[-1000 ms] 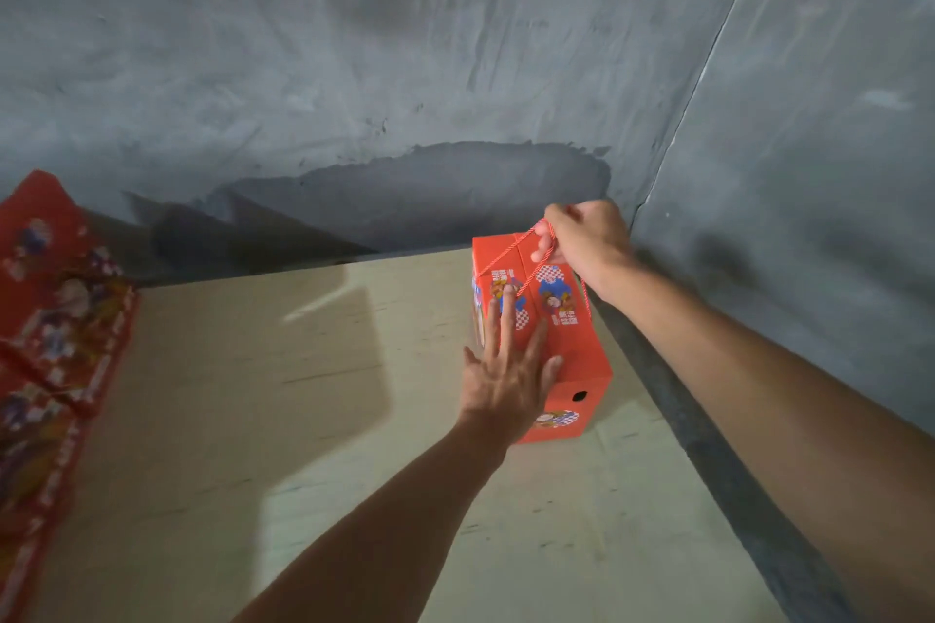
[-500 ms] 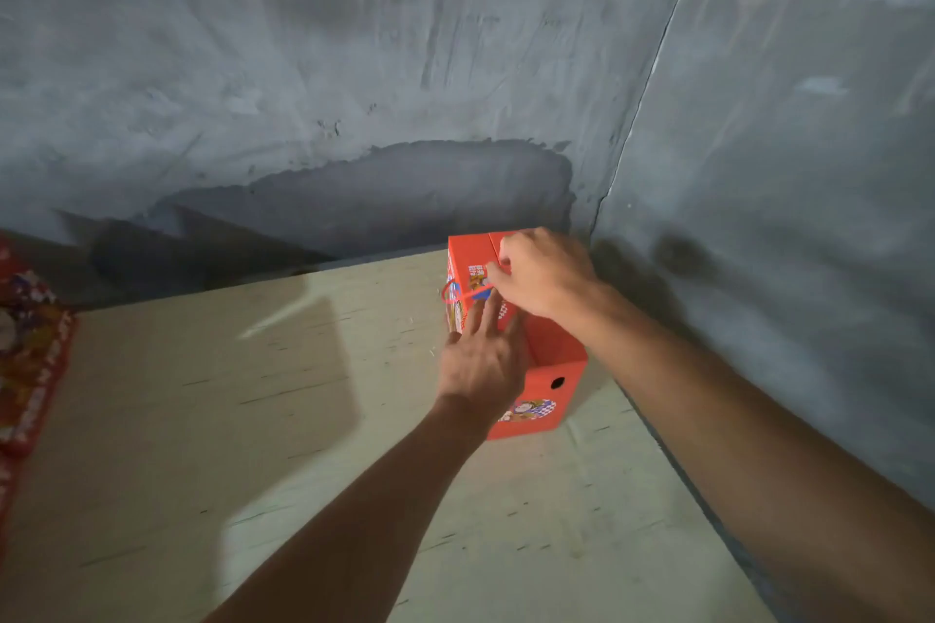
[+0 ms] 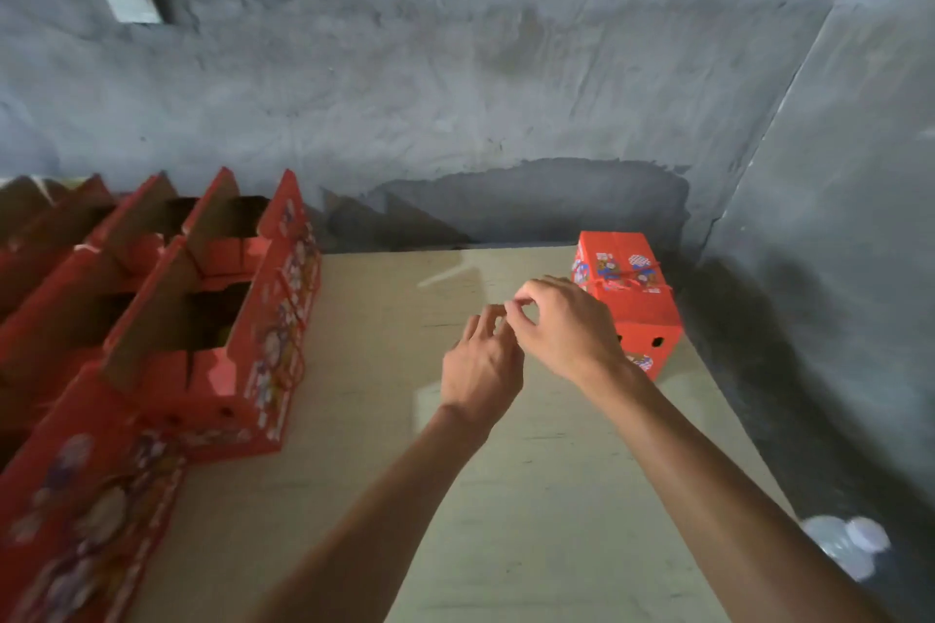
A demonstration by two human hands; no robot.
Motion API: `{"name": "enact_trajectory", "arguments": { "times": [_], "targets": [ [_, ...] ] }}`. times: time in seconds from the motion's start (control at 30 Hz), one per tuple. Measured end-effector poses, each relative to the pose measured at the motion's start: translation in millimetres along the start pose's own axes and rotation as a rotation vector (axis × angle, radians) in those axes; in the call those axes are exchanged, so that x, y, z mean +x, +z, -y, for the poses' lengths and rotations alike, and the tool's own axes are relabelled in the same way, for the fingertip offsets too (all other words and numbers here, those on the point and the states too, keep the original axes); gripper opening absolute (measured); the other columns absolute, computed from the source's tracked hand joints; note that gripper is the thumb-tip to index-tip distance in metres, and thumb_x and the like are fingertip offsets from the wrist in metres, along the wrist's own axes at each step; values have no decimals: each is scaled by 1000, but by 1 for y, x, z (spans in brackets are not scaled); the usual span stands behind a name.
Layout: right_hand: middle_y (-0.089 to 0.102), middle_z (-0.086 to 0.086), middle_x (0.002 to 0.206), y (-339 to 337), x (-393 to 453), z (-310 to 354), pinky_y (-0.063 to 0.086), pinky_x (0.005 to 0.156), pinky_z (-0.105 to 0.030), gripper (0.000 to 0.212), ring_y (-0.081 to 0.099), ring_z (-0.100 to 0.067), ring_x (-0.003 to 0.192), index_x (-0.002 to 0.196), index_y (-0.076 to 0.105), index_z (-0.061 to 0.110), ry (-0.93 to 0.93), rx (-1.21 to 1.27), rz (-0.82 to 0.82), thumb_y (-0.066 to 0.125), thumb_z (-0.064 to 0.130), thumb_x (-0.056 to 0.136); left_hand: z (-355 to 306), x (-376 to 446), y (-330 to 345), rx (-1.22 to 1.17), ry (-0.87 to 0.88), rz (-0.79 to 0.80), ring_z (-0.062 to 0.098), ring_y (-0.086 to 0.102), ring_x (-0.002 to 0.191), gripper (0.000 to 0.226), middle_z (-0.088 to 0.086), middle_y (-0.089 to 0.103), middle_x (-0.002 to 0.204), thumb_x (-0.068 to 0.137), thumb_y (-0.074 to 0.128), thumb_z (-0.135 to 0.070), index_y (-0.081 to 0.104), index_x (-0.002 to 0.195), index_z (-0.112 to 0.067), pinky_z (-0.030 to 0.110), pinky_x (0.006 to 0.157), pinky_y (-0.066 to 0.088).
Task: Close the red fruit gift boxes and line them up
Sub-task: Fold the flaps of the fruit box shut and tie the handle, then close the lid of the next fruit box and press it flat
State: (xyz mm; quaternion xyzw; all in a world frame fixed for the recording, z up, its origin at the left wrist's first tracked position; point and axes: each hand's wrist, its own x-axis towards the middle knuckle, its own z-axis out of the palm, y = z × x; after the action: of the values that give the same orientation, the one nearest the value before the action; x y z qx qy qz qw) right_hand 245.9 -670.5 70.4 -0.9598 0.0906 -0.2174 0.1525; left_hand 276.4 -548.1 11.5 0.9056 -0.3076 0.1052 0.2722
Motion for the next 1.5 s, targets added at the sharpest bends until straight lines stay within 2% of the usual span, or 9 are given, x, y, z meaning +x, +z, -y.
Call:
{"name": "enact_trajectory", "arguments": {
  "times": [0.23, 0.53, 0.63, 0.8, 0.93, 1.07, 1.17, 1.33, 1.5],
  "targets": [
    [74, 10, 97, 25, -100, 138, 51, 73, -32, 17, 67, -18, 95, 92, 70, 27, -151, 177, 66, 65, 43, 92, 70, -149, -108, 51, -167, -129, 21, 57, 111, 28, -4, 56, 126, 100, 48, -22, 62, 122, -16, 40, 70, 56],
    [68, 9, 103, 76, -194, 299, 51, 73, -36, 18, 64, -21, 99, 103, 65, 26, -420, 259, 302, 60, 42, 96, 148, -308, -205, 177, -397, -266, 22, 63, 108, 31, -2, 61, 128, 89, 66, -12, 67, 120, -18, 38, 68, 60],
    [67, 9, 105, 92, -215, 347, 50, 72, -36, 19, 64, -21, 99, 105, 65, 25, -510, 286, 348, 58, 41, 98, 173, -349, -230, 211, -478, -314, 22, 61, 108, 39, -2, 61, 128, 86, 68, -11, 66, 124, -18, 39, 75, 59],
    [66, 1, 127, 124, -225, 418, 54, 83, -36, 30, 63, -25, 114, 122, 67, 20, -628, 296, 434, 52, 38, 104, 214, -391, -260, 244, -627, -317, 26, 57, 115, 42, 2, 57, 134, 92, 63, -17, 61, 134, -14, 43, 87, 56],
    [44, 2, 156, 149, -225, 456, 55, 92, -42, 36, 59, -30, 126, 139, 57, 16, -659, 225, 462, 55, 26, 104, 245, -399, -270, 248, -722, -276, 26, 51, 125, 54, 4, 51, 144, 94, 66, -21, 49, 144, -15, 43, 94, 55],
    [24, -3, 169, 170, -210, 471, 51, 103, -46, 62, 56, -33, 132, 151, 38, 17, -665, 54, 441, 67, 10, 96, 272, -387, -277, 242, -743, -210, 27, 47, 127, 51, 0, 43, 152, 100, 56, -25, 43, 149, -18, 47, 87, 59],
    [26, -7, 165, 181, -195, 468, 38, 116, -42, 91, 45, -30, 142, 156, 25, 15, -706, -127, 467, 81, 10, 85, 286, -375, -276, 275, -674, -154, 29, 46, 126, 54, 1, 43, 153, 99, 61, -18, 44, 150, -15, 44, 84, 60],
    [50, -12, 136, 189, -188, 460, 47, 108, -34, 47, 55, -26, 125, 134, 54, 7, -773, -197, 393, 73, 8, 91, 295, -364, -263, 295, -645, -123, 26, 49, 122, 46, 3, 58, 136, 98, 63, -24, 52, 141, -17, 41, 88, 55],
    [54, -9, 120, 181, -186, 455, 52, 95, -31, 30, 61, -24, 112, 120, 62, 8, -767, -165, 381, 67, -2, 91, 293, -364, -257, 275, -636, -117, 25, 50, 118, 45, 5, 62, 130, 100, 59, -15, 50, 144, -18, 41, 90, 54]
  ]
}}
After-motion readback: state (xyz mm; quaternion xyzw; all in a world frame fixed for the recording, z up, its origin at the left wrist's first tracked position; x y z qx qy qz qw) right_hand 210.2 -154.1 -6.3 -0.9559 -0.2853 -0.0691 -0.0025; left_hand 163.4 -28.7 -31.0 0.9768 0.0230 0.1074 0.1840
